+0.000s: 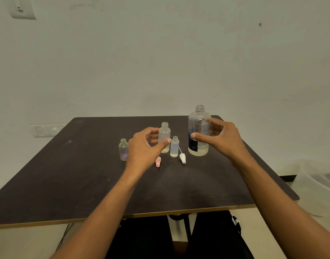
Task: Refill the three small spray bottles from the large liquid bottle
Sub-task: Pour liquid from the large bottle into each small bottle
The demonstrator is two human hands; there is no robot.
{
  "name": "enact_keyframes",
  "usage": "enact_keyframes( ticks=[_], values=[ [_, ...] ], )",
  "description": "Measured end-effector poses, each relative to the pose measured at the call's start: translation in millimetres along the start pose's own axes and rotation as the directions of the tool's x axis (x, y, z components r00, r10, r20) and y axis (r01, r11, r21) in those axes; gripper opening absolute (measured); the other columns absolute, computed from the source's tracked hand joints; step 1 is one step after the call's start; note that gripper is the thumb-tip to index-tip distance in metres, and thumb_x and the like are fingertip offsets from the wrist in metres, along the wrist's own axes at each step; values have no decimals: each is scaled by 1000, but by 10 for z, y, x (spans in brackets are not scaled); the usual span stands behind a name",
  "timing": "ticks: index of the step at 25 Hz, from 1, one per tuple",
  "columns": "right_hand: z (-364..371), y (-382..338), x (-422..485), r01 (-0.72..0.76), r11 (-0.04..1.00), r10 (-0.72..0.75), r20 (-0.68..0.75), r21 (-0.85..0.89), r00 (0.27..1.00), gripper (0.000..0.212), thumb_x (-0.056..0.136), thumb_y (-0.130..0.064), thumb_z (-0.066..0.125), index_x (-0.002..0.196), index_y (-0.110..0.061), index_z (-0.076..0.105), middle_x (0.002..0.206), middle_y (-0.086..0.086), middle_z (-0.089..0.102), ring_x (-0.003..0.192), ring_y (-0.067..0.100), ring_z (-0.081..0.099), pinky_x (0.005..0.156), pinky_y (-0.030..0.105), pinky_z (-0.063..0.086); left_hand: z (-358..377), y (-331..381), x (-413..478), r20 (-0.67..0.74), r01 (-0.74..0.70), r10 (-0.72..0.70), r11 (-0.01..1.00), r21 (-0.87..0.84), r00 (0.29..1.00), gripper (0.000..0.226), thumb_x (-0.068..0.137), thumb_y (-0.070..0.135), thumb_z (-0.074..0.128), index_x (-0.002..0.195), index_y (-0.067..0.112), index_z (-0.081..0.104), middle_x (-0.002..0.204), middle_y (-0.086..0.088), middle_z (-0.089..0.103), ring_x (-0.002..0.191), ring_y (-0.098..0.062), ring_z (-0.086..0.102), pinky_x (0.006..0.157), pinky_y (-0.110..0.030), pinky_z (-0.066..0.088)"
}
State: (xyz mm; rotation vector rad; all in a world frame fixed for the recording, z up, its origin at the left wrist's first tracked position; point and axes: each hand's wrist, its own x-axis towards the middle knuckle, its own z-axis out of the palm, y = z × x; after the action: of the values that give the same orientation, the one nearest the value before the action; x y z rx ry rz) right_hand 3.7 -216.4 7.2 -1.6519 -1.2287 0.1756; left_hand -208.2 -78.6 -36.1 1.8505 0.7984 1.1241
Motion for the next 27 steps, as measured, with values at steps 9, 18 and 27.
enact_keyframes(
  ticks=[9, 18, 27],
  values=[
    [-7, 56, -34, -9, 1000, 9, -17, 14, 1000, 44, 69, -52, 92, 106, -57, 68, 100, -29, 76, 100, -11, 70, 87, 16, 52, -70, -276, 169, -37, 98, -94, 989, 114, 995, 32, 83, 28, 87, 113, 21, 75, 102, 12, 77, 94, 3, 72, 74, -4, 51],
    [-52, 126, -93, -28, 1000, 29, -31, 3, 999, 54, 63, -63, 88, 113, -57, 68, 101, -34, 73, 101, -15, 67, 90, 15, 50, 86, -748, 455, -48, 249, -246, 964, 91, 968, 35, 84, 15, 85, 116, 15, 70, 108, 1, 76, 96, -10, 73, 84, -26, 60],
    [-105, 188, -103, -32, 999, 33, -37, 10, 999, 51, 68, -52, 93, 113, -54, 69, 99, -34, 74, 103, -14, 68, 90, 15, 50, 183, -881, 494, -49, 284, -280, 953, 110, 959, 30, 85, 13, 83, 111, 18, 68, 103, 3, 73, 91, -6, 71, 78, -23, 57]
  ],
)
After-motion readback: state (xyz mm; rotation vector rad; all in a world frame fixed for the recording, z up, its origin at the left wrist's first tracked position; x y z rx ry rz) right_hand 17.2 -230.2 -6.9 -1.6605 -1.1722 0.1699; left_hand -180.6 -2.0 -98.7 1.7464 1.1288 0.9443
